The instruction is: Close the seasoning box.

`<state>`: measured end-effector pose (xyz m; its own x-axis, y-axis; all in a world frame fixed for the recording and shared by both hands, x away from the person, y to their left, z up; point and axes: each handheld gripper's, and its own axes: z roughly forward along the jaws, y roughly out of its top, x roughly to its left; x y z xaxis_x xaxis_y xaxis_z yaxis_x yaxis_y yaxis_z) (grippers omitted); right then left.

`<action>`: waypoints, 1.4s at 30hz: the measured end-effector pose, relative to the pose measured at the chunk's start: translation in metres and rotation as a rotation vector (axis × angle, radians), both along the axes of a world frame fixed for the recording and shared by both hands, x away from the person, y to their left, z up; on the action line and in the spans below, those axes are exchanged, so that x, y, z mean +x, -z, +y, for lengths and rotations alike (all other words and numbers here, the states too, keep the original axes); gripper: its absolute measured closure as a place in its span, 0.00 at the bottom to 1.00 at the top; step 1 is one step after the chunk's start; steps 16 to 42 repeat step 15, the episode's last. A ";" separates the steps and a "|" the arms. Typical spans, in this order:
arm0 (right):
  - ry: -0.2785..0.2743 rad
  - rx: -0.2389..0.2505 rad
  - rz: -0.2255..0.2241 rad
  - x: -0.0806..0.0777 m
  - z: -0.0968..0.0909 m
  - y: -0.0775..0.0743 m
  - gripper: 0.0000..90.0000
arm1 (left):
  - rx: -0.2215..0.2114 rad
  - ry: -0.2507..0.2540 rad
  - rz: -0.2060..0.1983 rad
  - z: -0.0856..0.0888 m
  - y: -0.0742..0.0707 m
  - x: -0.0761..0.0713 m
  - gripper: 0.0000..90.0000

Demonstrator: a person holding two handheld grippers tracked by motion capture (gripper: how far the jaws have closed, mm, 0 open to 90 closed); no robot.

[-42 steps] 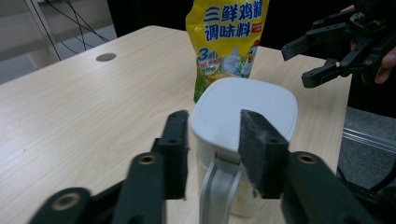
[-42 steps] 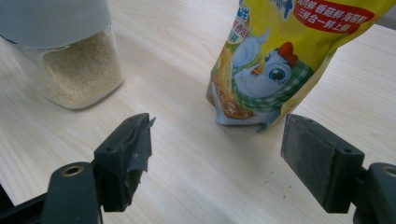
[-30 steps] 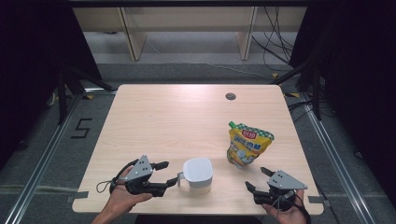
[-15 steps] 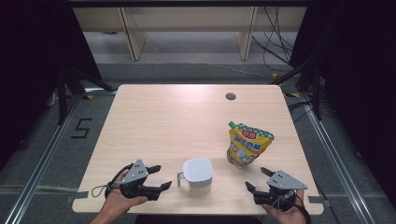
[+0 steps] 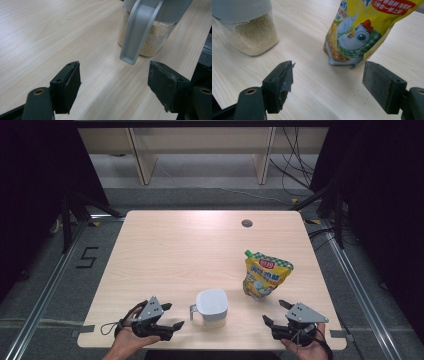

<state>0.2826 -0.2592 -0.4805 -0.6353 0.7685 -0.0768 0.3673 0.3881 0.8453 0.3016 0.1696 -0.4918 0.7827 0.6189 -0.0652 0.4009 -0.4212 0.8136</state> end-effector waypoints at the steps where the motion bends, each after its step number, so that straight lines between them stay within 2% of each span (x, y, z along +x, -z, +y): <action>1: 0.000 -0.001 0.001 0.000 0.000 0.000 0.28 | -0.001 0.009 -0.029 -0.001 0.001 0.001 0.29; 2: 0.008 -0.010 -0.020 0.001 -0.001 0.000 0.28 | -0.009 -0.003 -0.014 -0.002 0.002 0.000 0.29; 3: 0.006 -0.006 -0.015 0.001 -0.001 0.001 0.28 | 0.008 0.006 -0.010 -0.001 0.001 0.001 0.29; 4: 0.010 -0.009 -0.011 0.001 -0.001 0.001 0.28 | 0.026 0.020 -0.022 0.000 0.001 0.002 0.29; 5: 0.009 -0.011 -0.010 0.001 -0.001 0.001 0.28 | 0.003 -0.005 -0.010 -0.001 0.002 0.001 0.29; 6: 0.008 -0.012 -0.010 0.001 -0.001 0.002 0.28 | 0.028 0.001 -0.003 0.000 0.002 0.002 0.29; 7: 0.007 -0.018 -0.013 0.002 -0.002 0.002 0.28 | 0.019 0.002 -0.022 0.000 0.003 0.003 0.28; 8: 0.008 -0.017 -0.006 0.002 -0.002 0.002 0.28 | 0.022 -0.008 0.007 0.001 0.003 0.003 0.28; 9: 0.009 -0.016 0.006 0.001 -0.001 0.002 0.28 | 0.015 -0.014 -0.004 0.001 0.006 0.005 0.28; 10: 0.015 -0.015 0.006 0.001 -0.002 0.002 0.28 | 0.031 -0.021 0.005 0.002 0.006 0.005 0.28; 11: 0.017 -0.015 0.004 0.001 -0.002 0.001 0.28 | 0.026 -0.022 0.003 0.002 0.007 0.007 0.28; 12: 0.022 -0.013 0.012 0.000 -0.002 0.002 0.28 | 0.048 -0.022 -0.003 0.004 0.007 0.008 0.28; 13: 0.014 -0.018 -0.003 0.002 -0.004 0.002 0.28 | 0.053 -0.035 0.005 0.005 0.007 0.008 0.27; 14: 0.016 -0.026 -0.001 0.002 -0.005 0.002 0.28 | 0.035 -0.035 0.003 0.004 0.008 0.008 0.27; 15: 0.017 -0.021 0.005 0.003 -0.006 0.003 0.28 | 0.063 -0.018 -0.007 0.006 0.006 0.010 0.27; 42: 0.017 -0.021 0.005 0.003 -0.006 0.003 0.28 | 0.063 -0.018 -0.007 0.006 0.006 0.010 0.27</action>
